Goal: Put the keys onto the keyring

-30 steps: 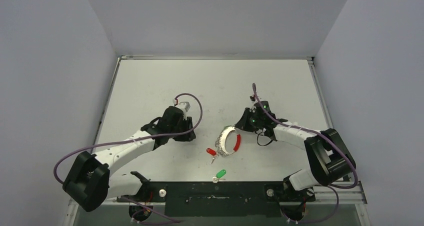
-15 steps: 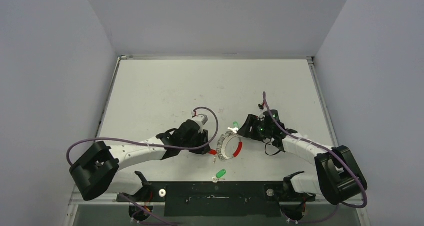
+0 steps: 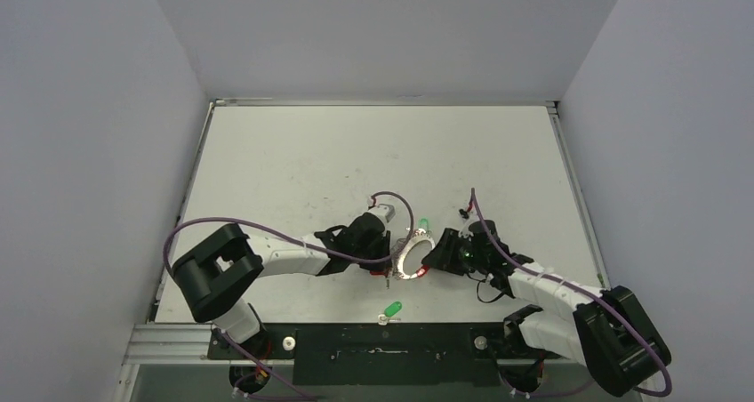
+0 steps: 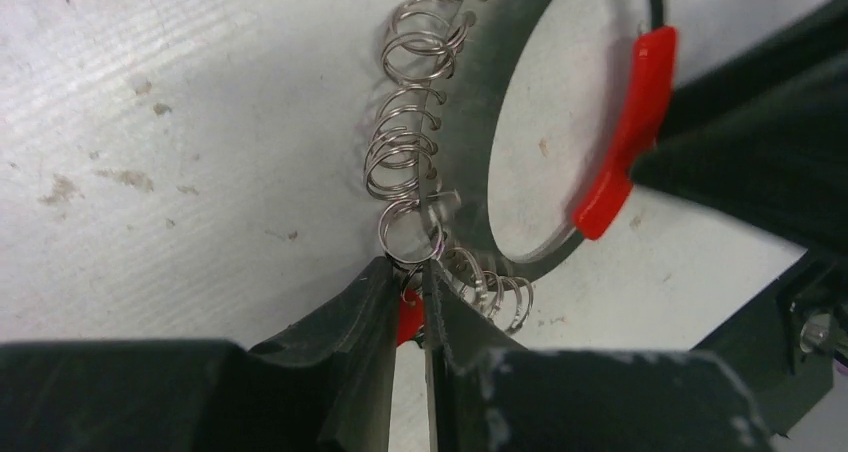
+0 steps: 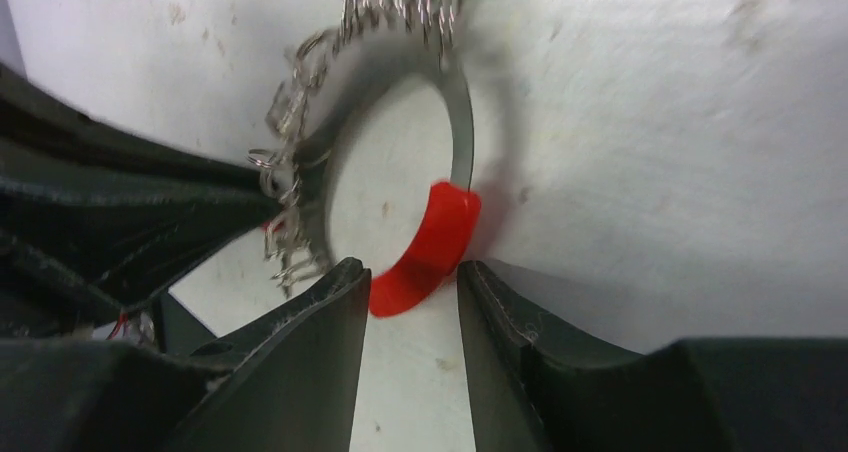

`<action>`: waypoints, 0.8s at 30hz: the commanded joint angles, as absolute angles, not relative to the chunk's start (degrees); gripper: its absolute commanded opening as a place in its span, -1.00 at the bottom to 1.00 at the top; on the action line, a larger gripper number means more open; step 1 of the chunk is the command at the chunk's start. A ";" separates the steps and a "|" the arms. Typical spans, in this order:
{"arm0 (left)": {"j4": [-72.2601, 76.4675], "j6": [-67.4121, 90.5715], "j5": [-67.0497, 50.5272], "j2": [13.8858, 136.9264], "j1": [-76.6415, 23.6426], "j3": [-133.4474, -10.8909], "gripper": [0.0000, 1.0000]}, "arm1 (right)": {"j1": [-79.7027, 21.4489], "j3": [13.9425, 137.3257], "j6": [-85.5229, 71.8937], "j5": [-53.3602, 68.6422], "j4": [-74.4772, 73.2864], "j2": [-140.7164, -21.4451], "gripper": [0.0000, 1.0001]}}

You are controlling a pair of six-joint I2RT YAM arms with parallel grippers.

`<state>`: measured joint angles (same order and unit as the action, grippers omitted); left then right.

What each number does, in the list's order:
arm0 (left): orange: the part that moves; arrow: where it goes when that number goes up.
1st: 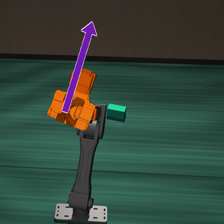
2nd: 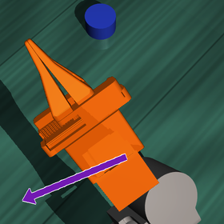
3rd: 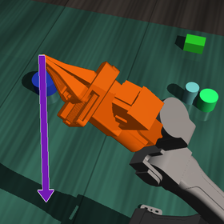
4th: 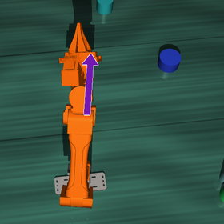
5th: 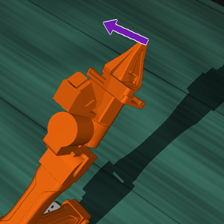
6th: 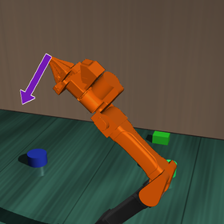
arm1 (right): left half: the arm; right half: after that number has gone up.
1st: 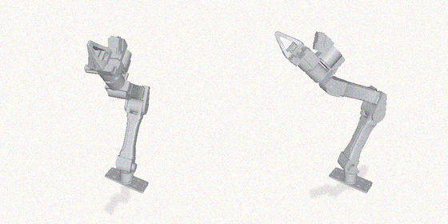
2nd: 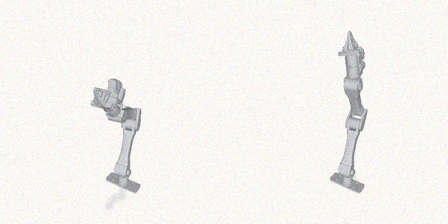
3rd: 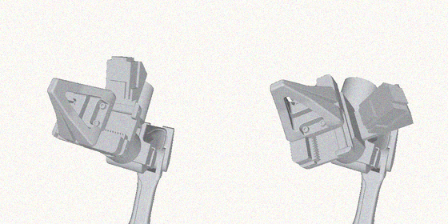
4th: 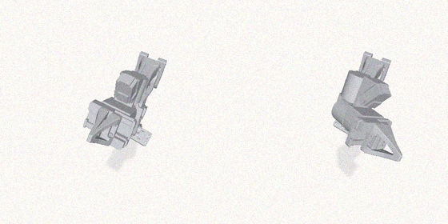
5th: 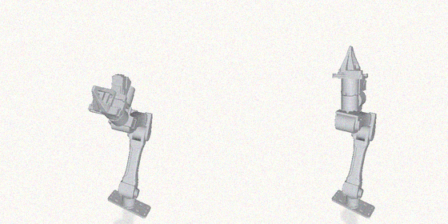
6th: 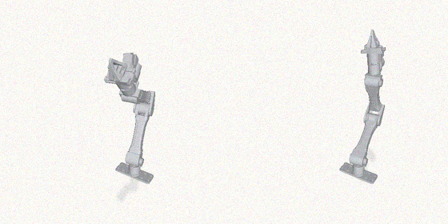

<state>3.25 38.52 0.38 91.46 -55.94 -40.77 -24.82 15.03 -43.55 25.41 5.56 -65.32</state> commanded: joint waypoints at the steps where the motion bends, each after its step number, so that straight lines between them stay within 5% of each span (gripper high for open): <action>1: -3.12 33.54 4.99 95.29 -55.60 -44.82 -0.75 | -32.45 10.70 -51.56 21.38 5.72 -60.70 -0.23; 9: -14.53 24.19 13.25 99.23 -54.28 -55.34 -0.83 | -38.94 10.50 -55.99 15.04 16.70 -62.67 -0.25; 16: -21.92 21.78 27.08 90.18 -54.18 -54.54 -0.36 | -39.08 19.36 -45.98 15.51 7.91 -61.14 0.06; 24: -11.64 28.47 15.77 76.61 -54.16 -43.54 -0.14 | -28.61 32.88 -29.14 18.74 -8.38 -63.90 0.19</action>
